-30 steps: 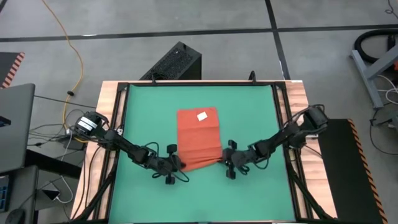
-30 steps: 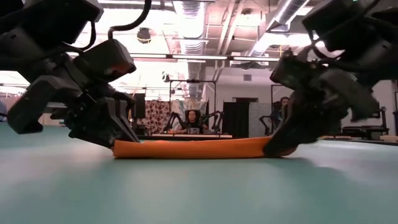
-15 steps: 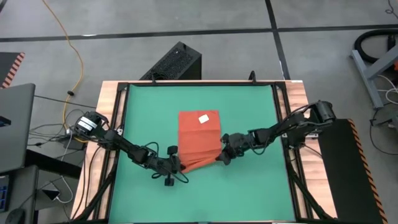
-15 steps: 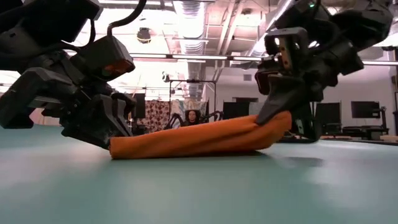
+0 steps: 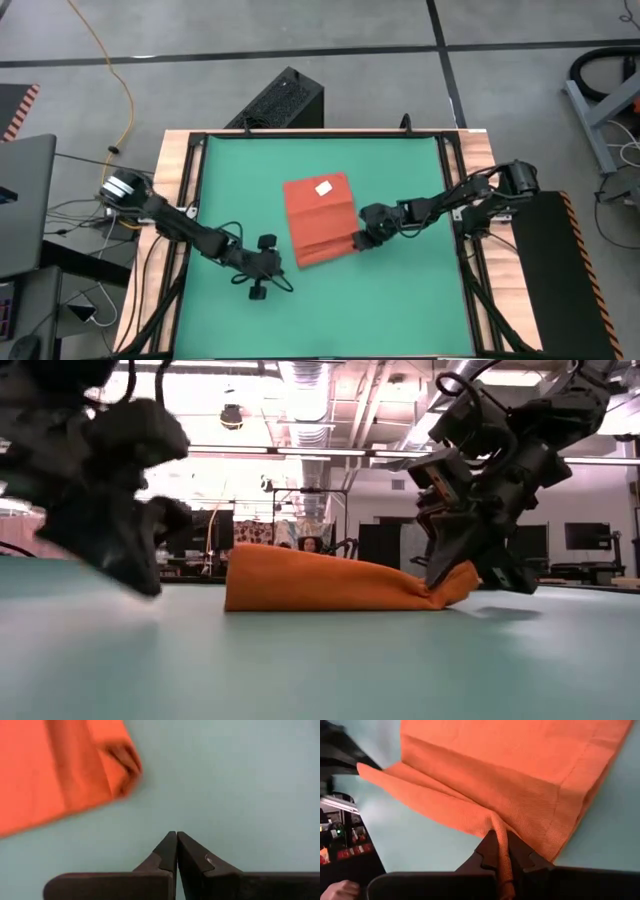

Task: Roll towel
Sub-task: Roll the orange microfiber towel

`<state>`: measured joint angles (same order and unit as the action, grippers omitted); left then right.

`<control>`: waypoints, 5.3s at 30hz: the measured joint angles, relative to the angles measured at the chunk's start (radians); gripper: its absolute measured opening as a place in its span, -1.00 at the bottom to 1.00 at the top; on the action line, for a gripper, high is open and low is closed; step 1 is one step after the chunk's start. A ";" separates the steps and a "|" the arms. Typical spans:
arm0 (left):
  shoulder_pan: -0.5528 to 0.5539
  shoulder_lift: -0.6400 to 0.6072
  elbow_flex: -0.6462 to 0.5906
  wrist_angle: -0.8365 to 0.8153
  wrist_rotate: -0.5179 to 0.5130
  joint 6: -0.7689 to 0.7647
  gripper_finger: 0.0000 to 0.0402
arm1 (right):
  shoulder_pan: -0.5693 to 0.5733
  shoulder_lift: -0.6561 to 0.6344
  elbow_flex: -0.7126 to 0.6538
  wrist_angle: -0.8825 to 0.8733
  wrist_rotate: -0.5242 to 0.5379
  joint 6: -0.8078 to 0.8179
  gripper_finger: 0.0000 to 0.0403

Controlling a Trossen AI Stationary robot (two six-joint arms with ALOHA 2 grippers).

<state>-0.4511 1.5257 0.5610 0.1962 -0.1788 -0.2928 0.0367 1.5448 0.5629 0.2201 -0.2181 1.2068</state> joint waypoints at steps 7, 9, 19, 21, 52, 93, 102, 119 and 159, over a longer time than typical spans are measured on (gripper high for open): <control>0.002 -0.101 0.003 0.029 -0.090 0.065 -1.00 | -0.011 0.000 0.001 -0.004 -0.048 0.043 -0.89; 0.003 -0.101 0.009 0.022 -0.107 0.132 -1.00 | -0.017 0.000 0.001 -0.005 -0.049 0.046 -0.89; 0.019 -0.098 0.135 -0.026 -0.173 0.421 -1.00 | -0.059 0.000 0.001 -0.010 -0.096 0.066 -0.90; 0.027 -0.098 0.138 -0.022 -0.193 0.454 -1.00 | -0.066 0.000 0.002 -0.015 -0.103 0.069 -0.90; 0.086 0.229 0.327 -0.236 -0.241 0.496 -1.00 | -0.054 0.000 0.003 0.015 -0.099 -0.082 -0.69; 0.120 0.227 0.253 -0.267 -0.167 0.310 -1.00 | 0.242 -0.118 -0.019 0.062 0.462 -0.739 -0.61; 0.120 0.227 0.253 -0.267 -0.166 0.288 -1.00 | 0.199 -0.047 -0.019 0.061 0.481 -0.763 -0.85; 0.087 0.168 0.286 -0.274 -0.170 0.276 -1.00 | 0.147 0.093 -0.015 0.095 0.464 -0.762 -0.89; 0.069 0.241 0.030 0.227 -0.310 0.103 -1.00 | 0.234 -0.082 -0.015 0.188 0.560 -0.969 -0.88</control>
<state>-0.3817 1.7664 0.5905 0.4233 -0.4886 -0.1901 0.2703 1.4624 0.5475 0.4084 0.3421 0.2374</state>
